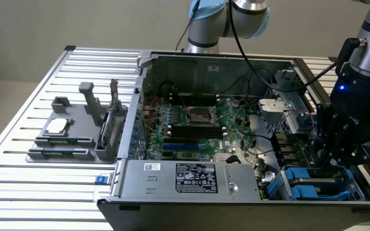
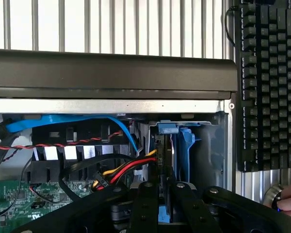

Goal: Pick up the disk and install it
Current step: 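Insert the first disk wire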

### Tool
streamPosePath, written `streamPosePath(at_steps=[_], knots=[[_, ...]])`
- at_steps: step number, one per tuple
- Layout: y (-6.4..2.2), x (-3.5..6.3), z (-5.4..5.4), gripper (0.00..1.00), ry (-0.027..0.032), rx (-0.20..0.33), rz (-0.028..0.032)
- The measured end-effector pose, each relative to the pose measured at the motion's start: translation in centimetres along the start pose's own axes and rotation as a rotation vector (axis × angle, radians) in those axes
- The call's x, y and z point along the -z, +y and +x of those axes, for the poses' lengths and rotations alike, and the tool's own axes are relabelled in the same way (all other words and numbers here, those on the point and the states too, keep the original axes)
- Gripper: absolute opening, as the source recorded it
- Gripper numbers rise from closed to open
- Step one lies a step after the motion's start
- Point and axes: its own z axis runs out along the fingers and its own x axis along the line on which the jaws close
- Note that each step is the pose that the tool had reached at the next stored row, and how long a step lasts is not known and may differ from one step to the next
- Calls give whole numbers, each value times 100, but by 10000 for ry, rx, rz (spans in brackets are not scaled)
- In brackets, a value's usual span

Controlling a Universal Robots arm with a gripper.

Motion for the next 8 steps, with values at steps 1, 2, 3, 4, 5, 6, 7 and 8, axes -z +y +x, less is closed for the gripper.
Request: streamPosePath(at_steps=[1,2,3,4,5,6,7,8], knots=[[0,-1,2,16,-16,-1,-3],[0,-2,3,16,-32,-3,-5],[0,-3,5,16,-46,-4,-8],[-1,-5,6,16,-60,-6,-9],[-1,-7,8,16,-73,-7,-10],[-1,-9,10,16,-84,-8,-11],[-1,-12,11,16,-93,-8,-11],[-1,-14,13,16,-104,-8,-12]])
